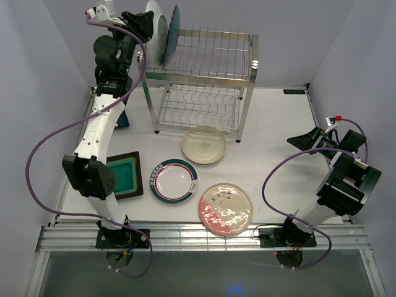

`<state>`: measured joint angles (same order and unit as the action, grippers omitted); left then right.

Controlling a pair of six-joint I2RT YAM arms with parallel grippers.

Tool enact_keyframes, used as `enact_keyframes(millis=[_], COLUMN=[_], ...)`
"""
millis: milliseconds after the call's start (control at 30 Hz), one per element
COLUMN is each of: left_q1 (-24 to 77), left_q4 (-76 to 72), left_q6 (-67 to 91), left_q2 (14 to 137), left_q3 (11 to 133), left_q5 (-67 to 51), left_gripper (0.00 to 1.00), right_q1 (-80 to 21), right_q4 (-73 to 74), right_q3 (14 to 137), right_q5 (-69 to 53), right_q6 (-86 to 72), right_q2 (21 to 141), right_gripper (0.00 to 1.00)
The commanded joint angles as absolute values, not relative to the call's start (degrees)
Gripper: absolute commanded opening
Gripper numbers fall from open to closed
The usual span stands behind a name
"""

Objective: Load the plates into the dish rack
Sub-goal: Insert the plate into the dish rack, then move the dish rack to the center of the board.

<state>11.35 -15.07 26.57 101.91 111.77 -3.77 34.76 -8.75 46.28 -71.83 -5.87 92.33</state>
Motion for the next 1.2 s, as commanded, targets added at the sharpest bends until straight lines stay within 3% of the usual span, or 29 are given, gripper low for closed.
enact_keyframes(millis=[0,233,400,700,933,1167], left_q1=[11.07,9.23,3.18,-10.27,-10.81,-10.99], left_q4=[-15.73,-21.44,-25.23,-26.36,-29.18,-39.00], left_q6=[26.28,26.18,31.81,46.58,47.72,45.88], left_q2=[95.63,86.06,80.34,81.03,82.61,81.65], left_q3=[109.26,95.73,88.51,79.72,73.83,63.12], left_q5=[-3.08,4.13,-2.43,-16.25,-18.89,-22.41], left_gripper=[0.53,0.56,0.56,0.56,0.57,0.70], right_q1=[34.80,34.72,34.37,31.74,26.72,23.29], right_q4=[-8.96,-8.96,-8.61,-9.75,-10.37,-14.93], right_q3=[47.72,47.46,47.29,44.74,42.02,38.42], right_q5=[-73.39,-73.13,-72.51,-70.67,-68.65,-65.13], right_q6=[-5.80,-5.62,-4.84,-1.06,4.04,4.22], right_q2=[92.55,91.94,91.23,85.53,80.07,75.68], right_gripper=[0.81,0.81,0.82,0.82,0.83,0.84])
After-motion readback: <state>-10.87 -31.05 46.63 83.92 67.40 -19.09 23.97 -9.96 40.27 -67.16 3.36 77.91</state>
